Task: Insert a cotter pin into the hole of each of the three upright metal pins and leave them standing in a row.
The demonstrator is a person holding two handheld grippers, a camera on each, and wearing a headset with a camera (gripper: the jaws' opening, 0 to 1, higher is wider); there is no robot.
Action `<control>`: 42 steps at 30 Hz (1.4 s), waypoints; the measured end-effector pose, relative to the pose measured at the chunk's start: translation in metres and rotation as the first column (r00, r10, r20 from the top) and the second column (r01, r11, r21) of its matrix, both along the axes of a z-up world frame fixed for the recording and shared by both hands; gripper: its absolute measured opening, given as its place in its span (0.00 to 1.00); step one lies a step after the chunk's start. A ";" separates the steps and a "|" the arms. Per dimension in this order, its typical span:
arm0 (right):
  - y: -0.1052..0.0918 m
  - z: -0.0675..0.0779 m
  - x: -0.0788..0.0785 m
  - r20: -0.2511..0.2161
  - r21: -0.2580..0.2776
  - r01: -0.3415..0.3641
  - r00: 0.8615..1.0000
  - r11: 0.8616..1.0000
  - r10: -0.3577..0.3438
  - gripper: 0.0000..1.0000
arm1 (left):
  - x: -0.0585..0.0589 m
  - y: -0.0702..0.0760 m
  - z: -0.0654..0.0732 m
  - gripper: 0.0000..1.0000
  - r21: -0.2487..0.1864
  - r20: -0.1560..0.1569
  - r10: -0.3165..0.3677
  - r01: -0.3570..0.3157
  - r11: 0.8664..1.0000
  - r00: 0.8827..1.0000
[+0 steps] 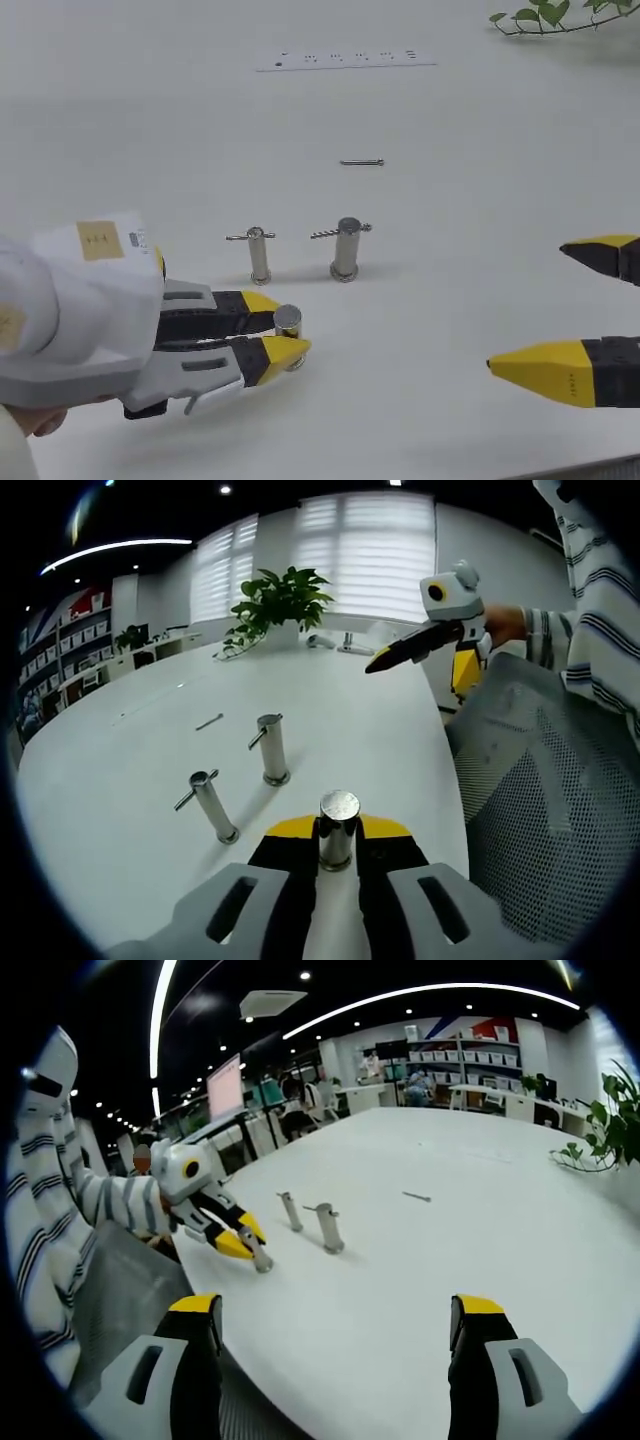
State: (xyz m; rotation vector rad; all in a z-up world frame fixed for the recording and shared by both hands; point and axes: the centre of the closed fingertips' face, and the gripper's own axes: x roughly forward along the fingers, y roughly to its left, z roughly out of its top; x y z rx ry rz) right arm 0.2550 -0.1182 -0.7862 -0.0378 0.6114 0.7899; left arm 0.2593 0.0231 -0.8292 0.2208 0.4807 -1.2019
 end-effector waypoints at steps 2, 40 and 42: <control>0.000 0.000 0.000 0.001 0.000 -0.001 1.000 1.000 0.001 0.95 | 0.000 0.001 0.001 0.13 -0.005 -0.007 -0.001 0.001 1.000 1.000; -0.009 -0.004 0.031 -0.014 -0.046 -0.057 0.998 0.997 0.057 0.94 | -0.019 0.049 0.014 0.98 -0.104 -0.141 0.171 -0.187 0.977 0.975; -0.009 -0.003 0.037 -0.009 -0.065 -0.082 0.997 0.995 0.082 0.93 | -0.020 0.048 0.016 0.99 -0.117 -0.151 0.174 -0.192 0.974 0.973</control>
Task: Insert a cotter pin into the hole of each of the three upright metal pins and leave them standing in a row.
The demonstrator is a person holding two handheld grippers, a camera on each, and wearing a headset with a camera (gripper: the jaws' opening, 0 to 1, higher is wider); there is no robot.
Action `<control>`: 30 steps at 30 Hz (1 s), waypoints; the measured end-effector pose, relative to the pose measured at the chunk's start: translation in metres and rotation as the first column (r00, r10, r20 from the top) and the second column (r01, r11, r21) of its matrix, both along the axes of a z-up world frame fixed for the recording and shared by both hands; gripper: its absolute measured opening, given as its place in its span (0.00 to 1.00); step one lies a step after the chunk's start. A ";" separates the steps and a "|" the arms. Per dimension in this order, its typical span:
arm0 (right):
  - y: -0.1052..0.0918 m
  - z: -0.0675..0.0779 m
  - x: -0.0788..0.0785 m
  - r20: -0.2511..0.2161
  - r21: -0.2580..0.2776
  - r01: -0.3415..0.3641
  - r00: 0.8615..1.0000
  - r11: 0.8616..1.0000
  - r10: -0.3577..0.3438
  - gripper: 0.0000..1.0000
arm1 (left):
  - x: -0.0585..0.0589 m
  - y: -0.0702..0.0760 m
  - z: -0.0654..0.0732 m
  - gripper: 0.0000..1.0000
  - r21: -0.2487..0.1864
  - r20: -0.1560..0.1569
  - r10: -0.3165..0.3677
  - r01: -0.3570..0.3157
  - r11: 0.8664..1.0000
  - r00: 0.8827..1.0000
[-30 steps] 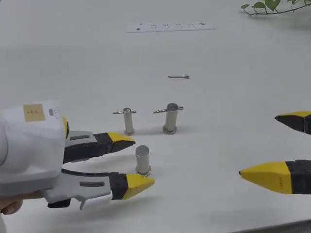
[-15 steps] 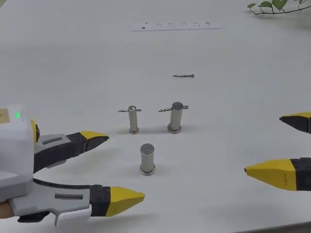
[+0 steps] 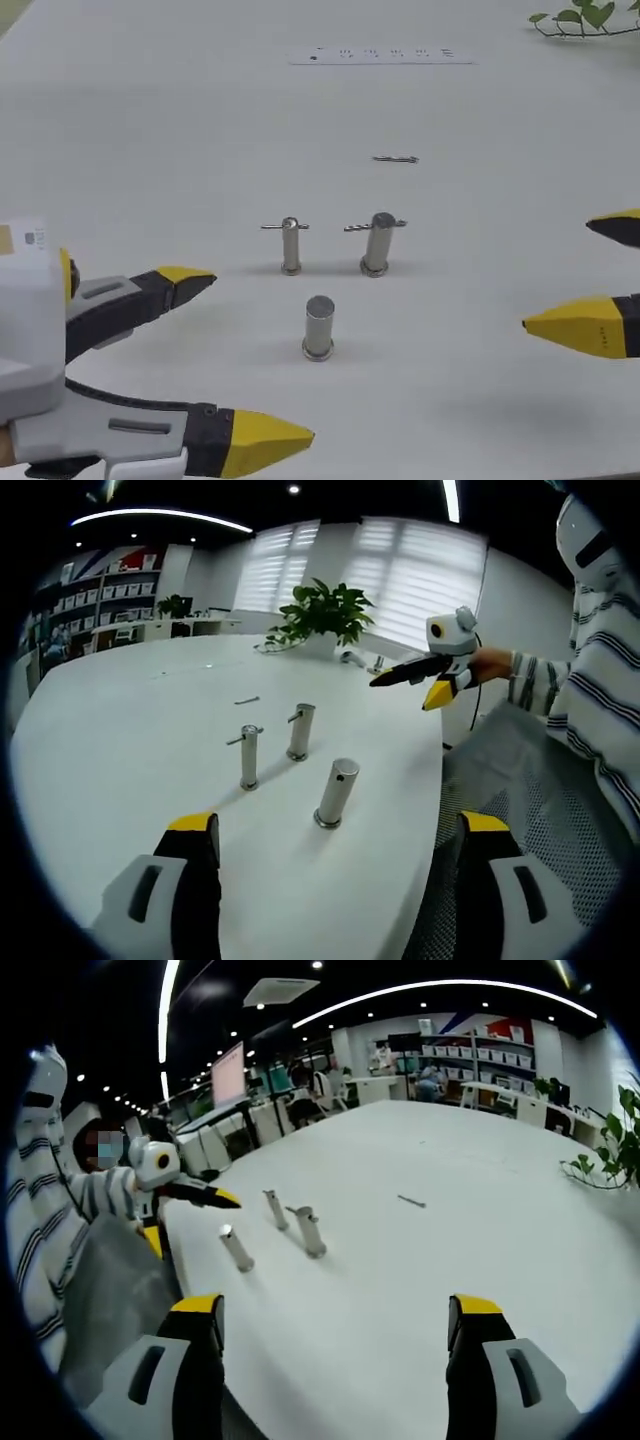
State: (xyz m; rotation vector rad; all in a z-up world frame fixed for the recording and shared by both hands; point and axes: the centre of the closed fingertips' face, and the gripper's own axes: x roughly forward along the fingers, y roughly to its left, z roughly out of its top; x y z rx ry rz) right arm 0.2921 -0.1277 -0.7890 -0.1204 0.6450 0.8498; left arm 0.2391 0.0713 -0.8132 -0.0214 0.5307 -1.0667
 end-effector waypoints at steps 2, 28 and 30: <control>0.001 0.001 0.005 -0.004 -0.002 -0.020 1.000 1.000 0.020 0.92 | 0.002 0.001 0.002 0.99 -0.013 0.002 0.026 -0.026 1.000 1.000; 0.047 -0.010 0.097 -0.029 -0.113 -0.258 0.966 0.960 0.256 0.82 | -0.016 -0.008 0.011 0.99 -0.049 -0.050 0.057 -0.059 0.997 0.997; 0.048 -0.013 0.102 -0.039 -0.121 -0.265 0.964 0.957 0.262 0.81 | -0.014 -0.005 0.008 0.99 -0.040 -0.047 0.071 -0.073 0.997 0.996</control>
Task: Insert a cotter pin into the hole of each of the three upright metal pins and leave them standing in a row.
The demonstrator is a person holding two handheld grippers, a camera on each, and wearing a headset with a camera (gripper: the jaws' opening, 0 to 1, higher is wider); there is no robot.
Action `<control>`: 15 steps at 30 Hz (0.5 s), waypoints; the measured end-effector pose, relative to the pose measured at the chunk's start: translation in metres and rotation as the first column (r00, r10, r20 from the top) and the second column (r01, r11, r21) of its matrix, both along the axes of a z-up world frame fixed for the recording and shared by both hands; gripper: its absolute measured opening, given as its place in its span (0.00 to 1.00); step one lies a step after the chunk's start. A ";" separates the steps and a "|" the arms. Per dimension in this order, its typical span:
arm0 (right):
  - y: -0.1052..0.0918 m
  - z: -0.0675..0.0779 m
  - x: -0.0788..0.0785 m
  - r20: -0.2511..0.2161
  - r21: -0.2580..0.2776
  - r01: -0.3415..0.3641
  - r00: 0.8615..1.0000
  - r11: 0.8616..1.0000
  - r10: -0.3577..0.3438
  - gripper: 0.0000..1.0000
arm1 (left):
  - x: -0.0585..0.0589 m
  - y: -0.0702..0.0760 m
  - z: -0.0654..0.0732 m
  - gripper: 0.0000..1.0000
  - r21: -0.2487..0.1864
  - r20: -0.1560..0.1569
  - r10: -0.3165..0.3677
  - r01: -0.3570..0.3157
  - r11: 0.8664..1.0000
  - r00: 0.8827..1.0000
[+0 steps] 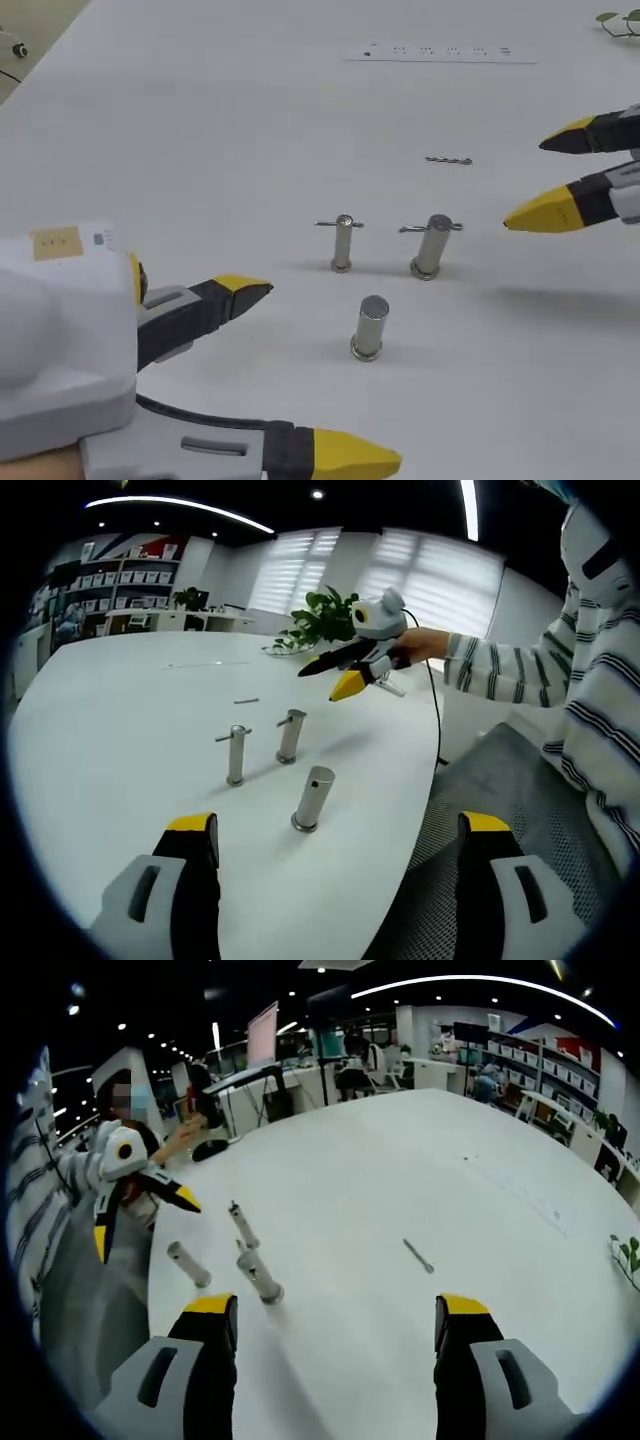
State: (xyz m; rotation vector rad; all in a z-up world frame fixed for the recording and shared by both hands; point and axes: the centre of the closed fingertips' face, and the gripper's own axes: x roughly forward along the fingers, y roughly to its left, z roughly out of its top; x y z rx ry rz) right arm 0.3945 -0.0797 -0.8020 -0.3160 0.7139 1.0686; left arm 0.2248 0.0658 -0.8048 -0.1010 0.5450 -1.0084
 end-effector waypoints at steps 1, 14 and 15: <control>0.000 -0.002 0.003 0.001 -0.011 -0.005 1.000 1.000 0.005 0.81 | 0.000 0.001 0.000 0.99 0.003 0.004 0.001 -0.001 1.000 1.000; 0.018 -0.020 0.041 0.002 -0.122 -0.083 0.996 0.989 0.084 0.63 | 0.002 0.003 -0.006 0.97 0.001 -0.006 0.036 -0.036 0.999 0.999; 0.018 -0.022 0.046 -0.002 -0.126 -0.085 0.996 0.988 0.085 0.62 | 0.001 0.001 -0.006 0.97 0.000 -0.007 0.033 -0.033 0.999 0.999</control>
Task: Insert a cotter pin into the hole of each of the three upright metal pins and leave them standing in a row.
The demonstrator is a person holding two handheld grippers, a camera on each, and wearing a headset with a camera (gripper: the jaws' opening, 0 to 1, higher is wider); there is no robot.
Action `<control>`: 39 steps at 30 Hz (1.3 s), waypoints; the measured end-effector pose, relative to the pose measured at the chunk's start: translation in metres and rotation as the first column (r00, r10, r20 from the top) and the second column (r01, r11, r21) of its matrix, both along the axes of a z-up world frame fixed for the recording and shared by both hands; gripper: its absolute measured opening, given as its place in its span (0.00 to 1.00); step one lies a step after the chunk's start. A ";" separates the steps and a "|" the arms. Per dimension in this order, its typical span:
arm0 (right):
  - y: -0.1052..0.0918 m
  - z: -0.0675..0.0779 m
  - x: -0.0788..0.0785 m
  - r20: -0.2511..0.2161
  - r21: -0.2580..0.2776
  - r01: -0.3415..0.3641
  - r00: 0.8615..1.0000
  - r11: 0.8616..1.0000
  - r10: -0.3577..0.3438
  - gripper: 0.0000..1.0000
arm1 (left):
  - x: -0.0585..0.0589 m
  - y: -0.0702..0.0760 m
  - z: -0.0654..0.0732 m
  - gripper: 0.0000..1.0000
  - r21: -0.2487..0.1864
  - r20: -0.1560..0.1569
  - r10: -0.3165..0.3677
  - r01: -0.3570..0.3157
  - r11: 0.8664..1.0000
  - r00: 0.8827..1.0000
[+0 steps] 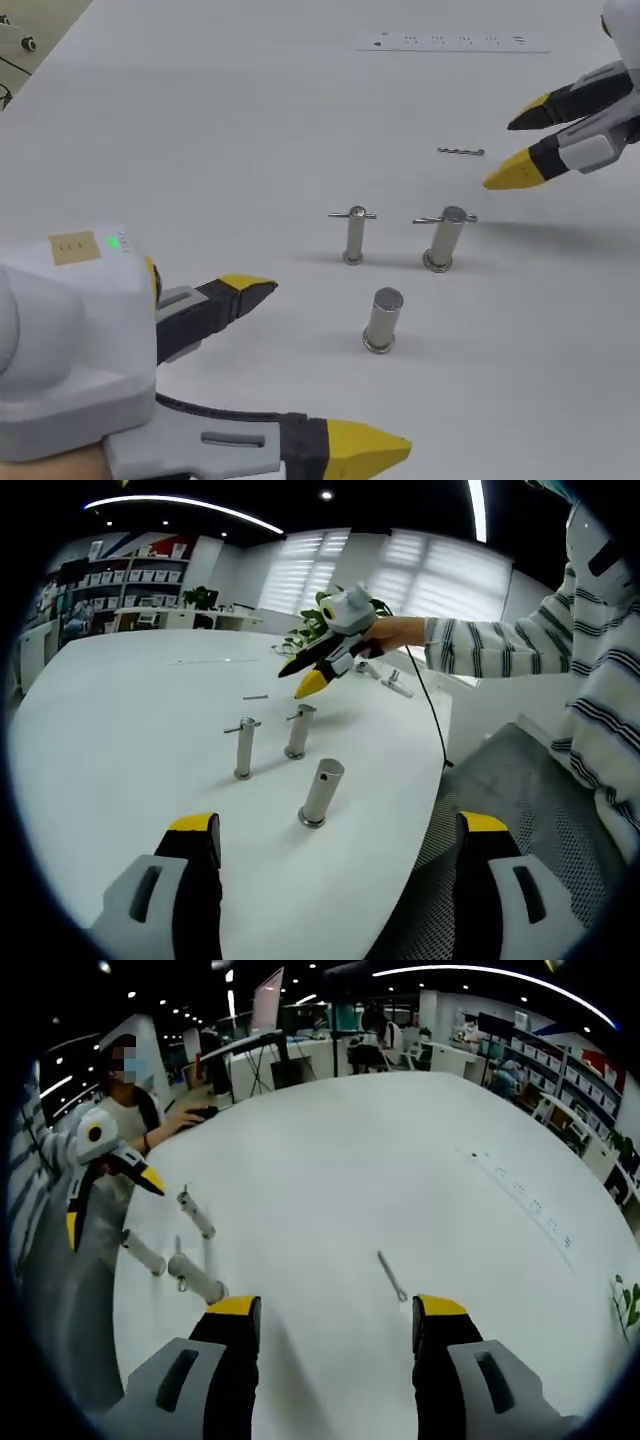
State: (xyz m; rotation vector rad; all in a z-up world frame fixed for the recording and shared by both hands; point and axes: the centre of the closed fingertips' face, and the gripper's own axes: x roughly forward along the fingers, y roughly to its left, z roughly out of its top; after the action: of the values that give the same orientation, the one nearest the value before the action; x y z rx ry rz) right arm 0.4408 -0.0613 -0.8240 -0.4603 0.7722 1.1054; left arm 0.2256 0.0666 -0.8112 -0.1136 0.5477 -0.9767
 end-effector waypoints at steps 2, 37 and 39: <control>0.002 -0.001 0.002 -0.003 -0.014 0.002 1.000 1.000 -0.002 0.59 | -0.001 -0.003 -0.001 0.97 -0.003 -0.005 -0.003 0.003 1.000 1.000; 0.008 -0.039 0.023 -0.024 -0.263 -0.138 0.990 0.955 0.136 0.08 | 0.001 -0.010 0.002 0.88 -0.001 -0.019 -0.001 0.001 1.000 1.000; 0.009 -0.039 0.021 -0.015 -0.277 -0.155 0.987 0.948 0.157 0.07 | 0.003 -0.010 0.005 0.88 -0.010 -0.016 0.002 -0.002 1.000 1.000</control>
State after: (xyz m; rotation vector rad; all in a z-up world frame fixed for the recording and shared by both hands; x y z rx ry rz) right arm 0.4615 -0.0528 -0.8629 -0.7735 0.9010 1.1457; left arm 0.2285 0.0569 -0.8064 -0.1314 0.5575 -0.9779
